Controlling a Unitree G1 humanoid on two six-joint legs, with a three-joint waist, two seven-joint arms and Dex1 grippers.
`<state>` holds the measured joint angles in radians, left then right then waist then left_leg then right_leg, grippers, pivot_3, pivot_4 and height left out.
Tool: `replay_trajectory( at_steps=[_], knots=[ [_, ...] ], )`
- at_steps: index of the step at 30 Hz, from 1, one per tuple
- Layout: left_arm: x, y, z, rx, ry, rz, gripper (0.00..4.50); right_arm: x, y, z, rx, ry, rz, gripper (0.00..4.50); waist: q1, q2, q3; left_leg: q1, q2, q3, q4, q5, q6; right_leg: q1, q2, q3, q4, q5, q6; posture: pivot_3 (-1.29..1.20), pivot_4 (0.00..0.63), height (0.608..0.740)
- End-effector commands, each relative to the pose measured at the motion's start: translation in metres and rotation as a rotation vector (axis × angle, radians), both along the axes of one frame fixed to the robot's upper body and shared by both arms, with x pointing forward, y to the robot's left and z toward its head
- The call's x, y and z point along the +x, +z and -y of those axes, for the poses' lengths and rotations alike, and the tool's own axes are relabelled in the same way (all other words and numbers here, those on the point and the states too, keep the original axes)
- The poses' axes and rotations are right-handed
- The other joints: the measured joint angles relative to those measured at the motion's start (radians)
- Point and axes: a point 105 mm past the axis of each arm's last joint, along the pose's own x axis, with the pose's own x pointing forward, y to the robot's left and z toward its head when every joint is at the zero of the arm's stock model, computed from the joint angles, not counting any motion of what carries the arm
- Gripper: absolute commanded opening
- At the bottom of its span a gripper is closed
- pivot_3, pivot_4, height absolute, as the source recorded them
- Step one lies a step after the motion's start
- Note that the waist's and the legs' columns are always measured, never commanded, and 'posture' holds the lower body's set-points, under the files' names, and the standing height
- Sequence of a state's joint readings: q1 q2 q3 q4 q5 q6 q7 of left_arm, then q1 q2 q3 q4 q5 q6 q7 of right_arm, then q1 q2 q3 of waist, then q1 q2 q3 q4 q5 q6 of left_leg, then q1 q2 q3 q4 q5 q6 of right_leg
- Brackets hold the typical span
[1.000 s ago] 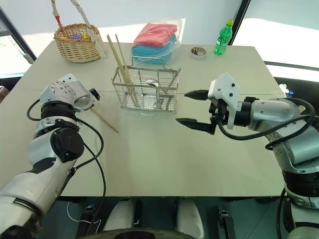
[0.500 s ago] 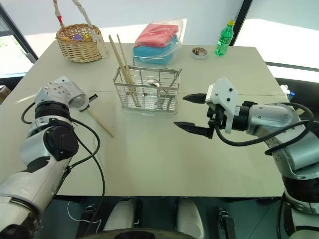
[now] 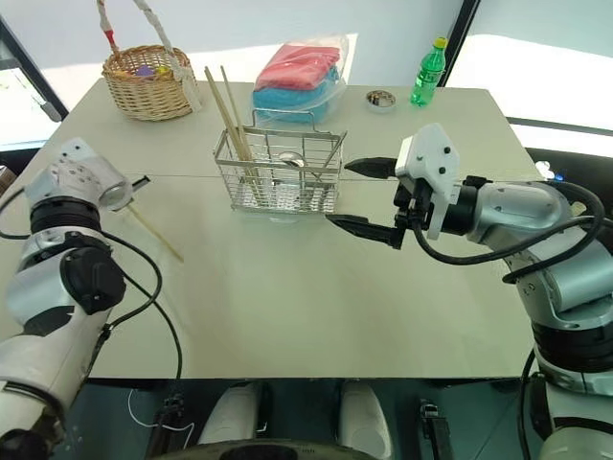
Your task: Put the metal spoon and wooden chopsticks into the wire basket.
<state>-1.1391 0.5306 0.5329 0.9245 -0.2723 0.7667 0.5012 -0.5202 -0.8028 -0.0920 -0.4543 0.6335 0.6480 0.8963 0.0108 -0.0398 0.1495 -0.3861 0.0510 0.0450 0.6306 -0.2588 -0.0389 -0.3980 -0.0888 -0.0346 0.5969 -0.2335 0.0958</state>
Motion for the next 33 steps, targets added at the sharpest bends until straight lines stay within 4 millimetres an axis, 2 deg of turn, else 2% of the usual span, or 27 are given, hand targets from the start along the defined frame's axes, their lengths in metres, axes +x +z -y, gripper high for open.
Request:
replay_trajectory(
  at_steps=[1, 3, 5, 6, 8, 10, 13, 15, 17, 21, 28, 33],
  knots=[
    [0.008, 0.067, -0.013, 0.203, -0.057, 0.239, 0.03, 0.0, 0.014, 0.001, 0.019, -0.003, 0.059, 4.11, 0.003, 0.0, 0.0, 0.0, 0.0, 0.0, 0.0, 0.0, 0.0, 0.0, 0.0, 0.0, 0.0, 0.0, 0.0, 0.0, 0.15, 0.723],
    [0.011, 0.099, -0.012, 0.288, -0.097, 0.354, 0.03, 0.002, 0.014, 0.002, 0.023, -0.009, 0.062, 4.11, 0.003, 0.0, 0.0, -0.001, 0.0, 0.0, 0.0, 0.0, 0.0, 0.0, 0.0, 0.0, -0.001, 0.0, 0.0, 0.0, 0.15, 0.723],
    [0.011, 0.145, -0.004, 0.423, -0.162, 0.516, 0.03, 0.003, 0.015, 0.004, 0.023, -0.016, 0.066, 4.11, 0.004, 0.0, 0.0, -0.001, 0.0, 0.0, 0.0, 0.0, 0.0, 0.0, 0.0, 0.0, -0.001, 0.0, 0.0, 0.0, 0.15, 0.723],
    [0.01, 0.172, 0.007, 0.495, -0.214, 0.615, 0.03, 0.004, 0.015, 0.005, 0.024, -0.022, 0.066, 4.11, 0.004, 0.0, 0.0, -0.002, 0.0, 0.0, 0.001, 0.0, 0.0, 0.0, 0.0, 0.0, -0.001, 0.0, 0.0, 0.0, 0.15, 0.723],
    [0.007, 0.211, 0.033, 0.582, -0.325, 0.782, 0.03, 0.007, 0.016, 0.009, 0.024, -0.038, 0.071, 4.11, 0.004, -0.001, 0.0, -0.003, 0.0, 0.0, 0.001, 0.0, 0.0, 0.0, 0.0, 0.0, -0.001, 0.0, 0.0, 0.0, 0.15, 0.723],
    [0.0, 0.246, 0.07, 0.587, -0.5, 0.978, 0.03, 0.01, 0.021, 0.012, 0.026, -0.056, 0.081, 4.11, 0.004, -0.001, 0.0, -0.004, 0.0, 0.0, 0.001, 0.0, 0.0, -0.001, 0.0, 0.0, -0.001, 0.0, 0.0, 0.0, 0.15, 0.723],
    [-0.014, 0.275, 0.122, 0.546, -0.749, 1.166, 0.03, 0.013, 0.029, 0.015, 0.044, -0.076, 0.095, 4.11, 0.002, 0.0, 0.0, -0.004, 0.0, 0.001, 0.001, 0.0, 0.0, -0.001, -0.001, 0.0, -0.002, 0.0, 0.0, 0.0, 0.15, 0.723],
    [-0.017, 0.278, 0.146, 0.498, -0.862, 1.209, 0.03, 0.013, 0.031, 0.017, 0.04, -0.082, 0.1, 4.11, 0.002, 0.001, 0.0, -0.003, 0.0, 0.001, 0.001, 0.0, 0.0, -0.001, -0.001, 0.0, -0.002, 0.0, 0.0, 0.0, 0.15, 0.723],
    [-0.017, 0.275, 0.162, 0.48, -0.934, 1.223, 0.03, 0.013, 0.031, 0.018, 0.036, -0.086, 0.103, 4.11, 0.001, 0.001, 0.0, -0.002, 0.0, 0.001, 0.001, 0.0, 0.001, -0.001, 0.0, 0.0, -0.001, 0.0, 0.0, 0.0, 0.15, 0.723],
    [-0.012, 0.251, 0.199, 0.479, -1.083, 1.196, 0.03, 0.012, 0.031, 0.019, 0.039, -0.101, 0.106, 4.11, -0.002, 0.002, 0.0, -0.001, 0.001, 0.001, 0.001, 0.0, 0.001, -0.001, 0.0, 0.0, 0.0, 0.0, 0.0, 0.0, 0.15, 0.723],
    [-0.002, 0.211, 0.218, 0.423, -1.137, 1.136, 0.03, 0.011, 0.031, 0.02, 0.044, -0.127, 0.106, 4.11, 0.0, 0.002, 0.0, -0.002, 0.001, 0.001, 0.001, 0.0, 0.001, -0.001, 0.0, 0.001, 0.0, 0.0, 0.0, 0.0, 0.15, 0.723],
    [0.003, 0.185, 0.223, 0.368, -1.131, 1.101, 0.03, 0.011, 0.031, 0.022, 0.045, -0.142, 0.101, 4.11, 0.002, 0.002, 0.0, -0.003, 0.0, 0.001, 0.001, 0.0, 0.001, -0.001, 0.0, 0.001, 0.0, 0.0, 0.0, 0.0, 0.15, 0.723]
  ],
)
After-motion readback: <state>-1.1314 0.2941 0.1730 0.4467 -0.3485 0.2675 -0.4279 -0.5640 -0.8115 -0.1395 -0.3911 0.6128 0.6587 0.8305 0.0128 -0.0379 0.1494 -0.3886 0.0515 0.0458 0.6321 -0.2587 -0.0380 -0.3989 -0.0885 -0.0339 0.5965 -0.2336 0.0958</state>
